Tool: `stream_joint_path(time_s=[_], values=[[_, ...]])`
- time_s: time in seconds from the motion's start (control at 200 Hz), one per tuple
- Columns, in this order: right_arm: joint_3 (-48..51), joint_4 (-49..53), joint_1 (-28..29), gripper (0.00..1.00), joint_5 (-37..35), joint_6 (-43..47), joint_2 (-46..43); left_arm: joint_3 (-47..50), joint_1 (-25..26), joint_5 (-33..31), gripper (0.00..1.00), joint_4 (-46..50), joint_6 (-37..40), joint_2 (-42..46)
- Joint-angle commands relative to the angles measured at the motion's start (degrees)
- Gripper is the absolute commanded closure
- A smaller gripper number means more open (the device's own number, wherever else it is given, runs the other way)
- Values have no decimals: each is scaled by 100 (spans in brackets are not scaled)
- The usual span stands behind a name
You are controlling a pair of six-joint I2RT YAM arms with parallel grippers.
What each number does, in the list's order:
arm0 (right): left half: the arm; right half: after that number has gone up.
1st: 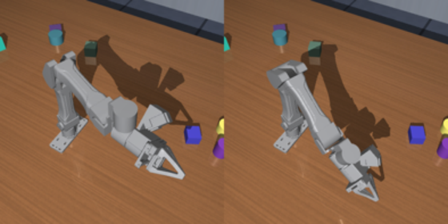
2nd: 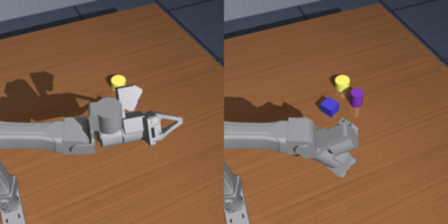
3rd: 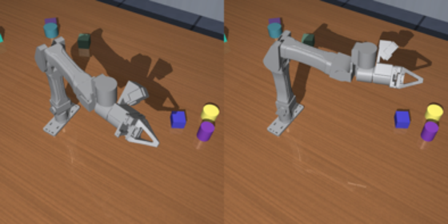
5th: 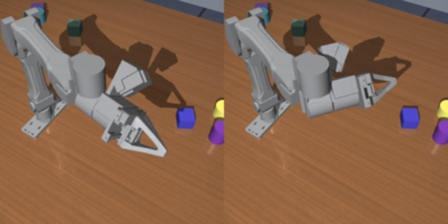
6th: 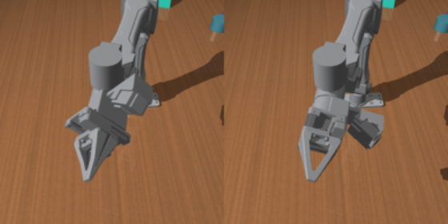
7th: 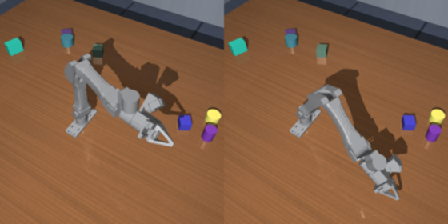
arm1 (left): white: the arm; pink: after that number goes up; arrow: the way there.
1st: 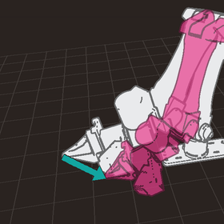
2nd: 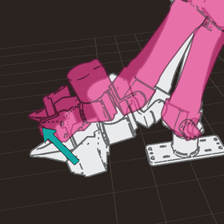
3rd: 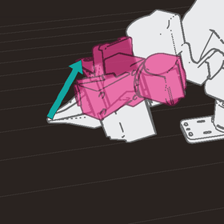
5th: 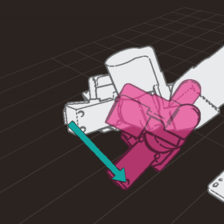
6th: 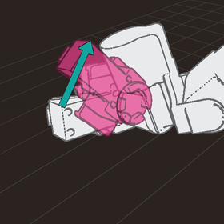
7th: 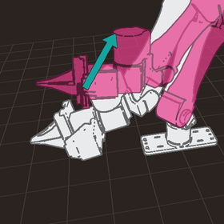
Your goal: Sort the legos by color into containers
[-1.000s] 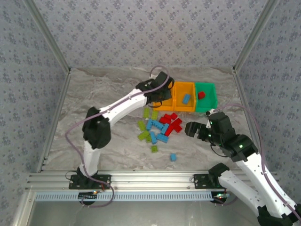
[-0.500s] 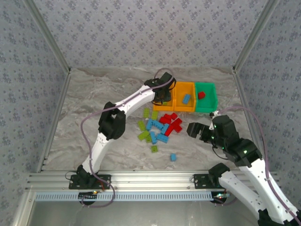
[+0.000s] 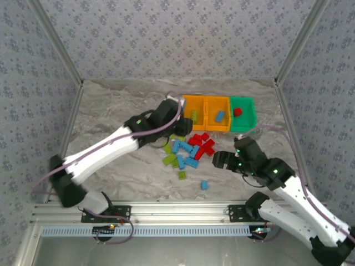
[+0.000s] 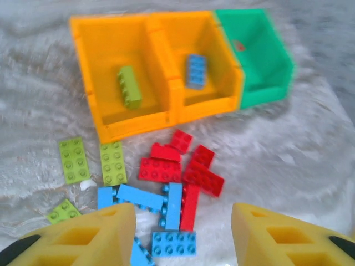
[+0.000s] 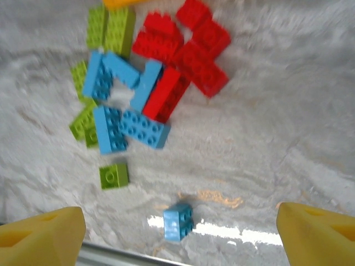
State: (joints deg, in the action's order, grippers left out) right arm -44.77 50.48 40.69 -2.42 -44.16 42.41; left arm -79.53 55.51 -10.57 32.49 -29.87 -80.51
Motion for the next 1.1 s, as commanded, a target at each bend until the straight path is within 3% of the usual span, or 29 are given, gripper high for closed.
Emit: stream_joint_path(time_s=[0.0,0.175,0.29,0.385,0.495,0.625,0.765,0.81,0.944,1.094], values=[[304,-160,768,8,-414,-570,514,986,202,-245,50,-184,1320,876],[649,-1085,1548,10,-430,-1013,1639,2201,216,468,44,240,2303,2427],[607,-1534,1791,19,-434,-1059,2393,2558,223,928,42,499,2909,3077],[658,-1908,1859,28,-372,-1135,2875,2750,233,1421,30,602,3722,3452],[681,-2087,1941,40,-277,-1220,3372,2961,233,1579,24,738,4352,3659],[735,-1954,2066,51,-443,-1449,3516,3181,233,1882,15,393,4578,3632],[739,-1631,2096,77,-767,-1576,3056,3415,232,2189,1,58,4730,3515],[652,-1244,2093,79,-1007,-1571,2797,3444,233,2161,1,36,4795,3491],[151,-543,1749,79,-1669,-1096,1904,3648,215,2077,1,-210,4828,3572],[-501,-808,308,79,-2095,568,1451,3610,174,2122,1,-326,4683,3592]])
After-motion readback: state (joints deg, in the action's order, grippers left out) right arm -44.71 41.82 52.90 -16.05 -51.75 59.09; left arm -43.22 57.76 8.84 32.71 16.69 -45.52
